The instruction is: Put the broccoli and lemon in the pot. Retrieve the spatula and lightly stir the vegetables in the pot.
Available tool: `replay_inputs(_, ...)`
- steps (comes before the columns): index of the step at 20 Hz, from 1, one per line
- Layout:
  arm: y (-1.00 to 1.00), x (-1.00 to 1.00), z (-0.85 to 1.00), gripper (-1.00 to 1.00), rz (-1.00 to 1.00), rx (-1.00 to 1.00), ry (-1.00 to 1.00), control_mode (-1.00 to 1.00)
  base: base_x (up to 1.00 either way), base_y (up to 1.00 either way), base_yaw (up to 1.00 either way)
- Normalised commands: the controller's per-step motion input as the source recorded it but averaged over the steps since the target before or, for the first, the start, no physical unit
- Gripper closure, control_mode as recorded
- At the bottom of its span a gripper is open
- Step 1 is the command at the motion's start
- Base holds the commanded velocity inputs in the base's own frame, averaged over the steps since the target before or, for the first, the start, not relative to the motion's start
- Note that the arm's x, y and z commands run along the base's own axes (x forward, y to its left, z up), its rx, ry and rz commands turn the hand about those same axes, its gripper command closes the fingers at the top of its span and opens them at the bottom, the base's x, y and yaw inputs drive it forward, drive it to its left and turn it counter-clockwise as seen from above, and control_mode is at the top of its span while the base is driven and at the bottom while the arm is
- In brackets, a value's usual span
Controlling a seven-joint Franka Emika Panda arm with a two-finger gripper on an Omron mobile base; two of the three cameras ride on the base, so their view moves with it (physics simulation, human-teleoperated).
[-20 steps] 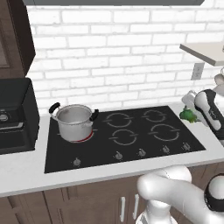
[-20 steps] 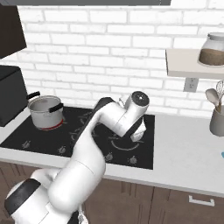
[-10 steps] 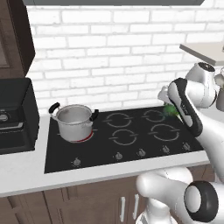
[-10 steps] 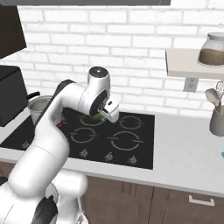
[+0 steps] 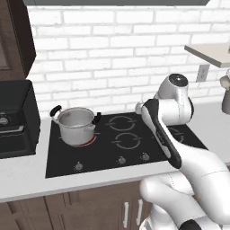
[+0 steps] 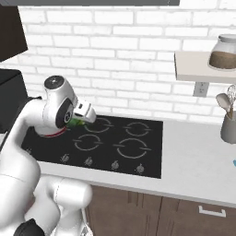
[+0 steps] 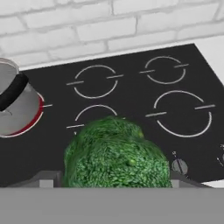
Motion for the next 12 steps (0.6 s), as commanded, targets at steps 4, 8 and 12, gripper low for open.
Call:
replay_inputs(4, 1.0, 0.0, 0.36, 1.0, 0.23, -0.18, -0.01, -1.0, 0.0, 0.0, 0.0)
replay_inputs(8, 0.93, 0.02, 0.3, 1.0, 0.18, -0.18, -0.01, -1.0, 0.0, 0.0, 0.0)
replay_inputs(12, 0.72, 0.13, 0.03, 1.0, 0.17, -0.13, 0.0, -1.0, 0.0, 0.0, 0.0)
